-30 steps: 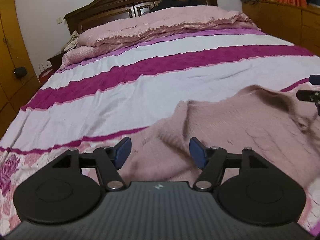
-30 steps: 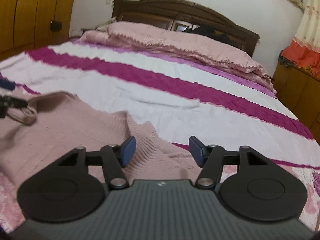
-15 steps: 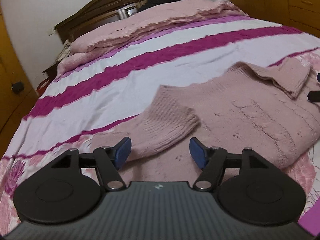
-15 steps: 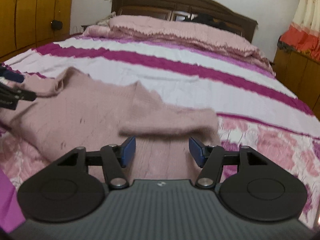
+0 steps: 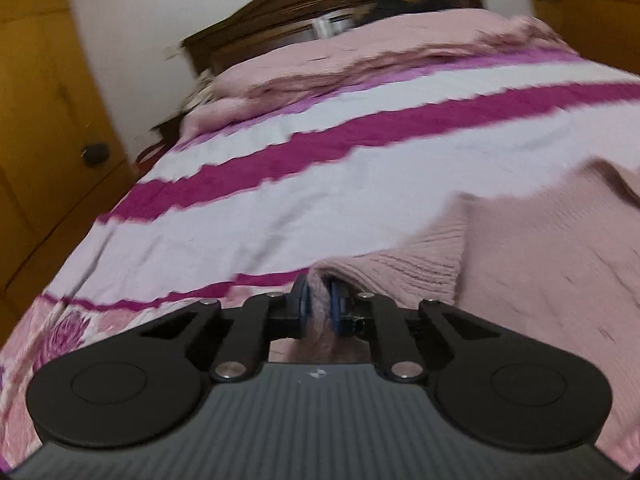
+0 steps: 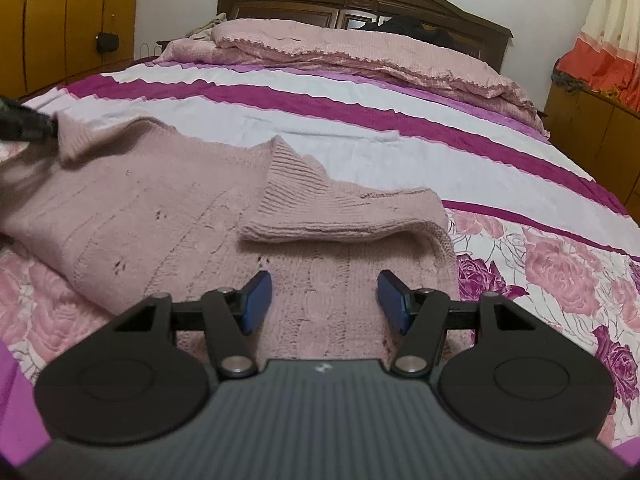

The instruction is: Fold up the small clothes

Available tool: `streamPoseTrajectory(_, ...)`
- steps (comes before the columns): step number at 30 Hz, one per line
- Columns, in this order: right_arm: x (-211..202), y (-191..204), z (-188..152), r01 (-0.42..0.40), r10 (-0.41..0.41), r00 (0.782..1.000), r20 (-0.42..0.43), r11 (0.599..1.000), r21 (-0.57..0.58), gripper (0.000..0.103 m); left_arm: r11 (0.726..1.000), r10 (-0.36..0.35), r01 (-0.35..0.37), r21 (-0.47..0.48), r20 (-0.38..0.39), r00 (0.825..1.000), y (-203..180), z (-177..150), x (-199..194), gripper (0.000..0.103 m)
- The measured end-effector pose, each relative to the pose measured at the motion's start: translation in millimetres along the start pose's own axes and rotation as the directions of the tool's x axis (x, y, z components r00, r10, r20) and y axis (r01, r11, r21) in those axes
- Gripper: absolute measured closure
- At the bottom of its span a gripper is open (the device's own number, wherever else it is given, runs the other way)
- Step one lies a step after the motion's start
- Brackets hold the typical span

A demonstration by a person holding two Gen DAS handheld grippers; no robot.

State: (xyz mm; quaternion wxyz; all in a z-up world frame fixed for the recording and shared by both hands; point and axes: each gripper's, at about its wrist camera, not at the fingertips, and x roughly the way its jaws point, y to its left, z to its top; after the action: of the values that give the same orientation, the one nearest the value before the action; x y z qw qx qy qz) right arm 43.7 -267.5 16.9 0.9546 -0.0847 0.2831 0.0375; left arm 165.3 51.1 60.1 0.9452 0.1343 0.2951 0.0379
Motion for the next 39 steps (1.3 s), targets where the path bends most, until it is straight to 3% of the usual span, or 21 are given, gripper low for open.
streamPoseTrajectory(3,0.5,-0.3,0.0,-0.003,0.003,1.0,0.0,1.0,0.006,0.042,0.997,-0.054,0.052,-0.052,-0.044,0.998,16.0,6.4,13.2,0.085)
streamPoseTrajectory(7,1.4,0.6,-0.2,-0.003,0.003,1.0,-0.002,1.0,0.014,0.042,0.992,-0.069,0.061,-0.106,-0.068,0.995,28.6,11.6,21.5,0.069)
streamPoseTrajectory(10,1.5,2.2,1.4,-0.003,0.003,1.0,-0.01,1.0,0.006,0.042,0.99,-0.013,0.003,-0.141,-0.071,0.997,35.0,13.4,19.7,0.053)
streamPoseTrajectory(12,0.3,2.0,4.2,-0.012,0.012,1.0,-0.017,1.0,-0.013,0.043,0.989,0.031,-0.039,-0.141,-0.063,0.998,35.8,13.3,13.8,0.05)
streamPoseTrajectory(18,6.7,5.9,16.0,-0.118,0.115,0.992,-0.057,0.992,-0.037,0.043,0.993,-0.014,0.007,-0.121,-0.053,0.998,30.5,-0.1,-21.3,0.048)
streamPoseTrajectory(25,29.4,5.2,34.8,-0.148,0.148,0.989,-0.025,0.988,-0.036,0.044,0.99,-0.106,0.096,-0.1,-0.093,0.99,2.4,-28.2,-49.4,0.048)
streamPoseTrajectory(32,40.6,-26.6,57.7,-0.017,0.013,0.999,0.047,0.995,0.094,0.043,0.991,-0.105,0.095,-0.098,-0.109,0.988,-3.2,-36.6,-49.4,0.048)
streamPoseTrajectory(35,51.9,-46.5,61.4,0.051,-0.057,0.998,0.032,0.985,0.163,0.043,0.989,-0.11,0.097,-0.114,-0.118,0.987,-0.1,-35.1,-46.2,0.048)
streamPoseTrajectory(39,67.3,-73.0,58.8,0.079,-0.077,0.997,-0.018,0.958,0.275,0.043,0.99,-0.106,0.093,-0.107,-0.122,0.987,-1.4,-35.0,-45.7,0.047)
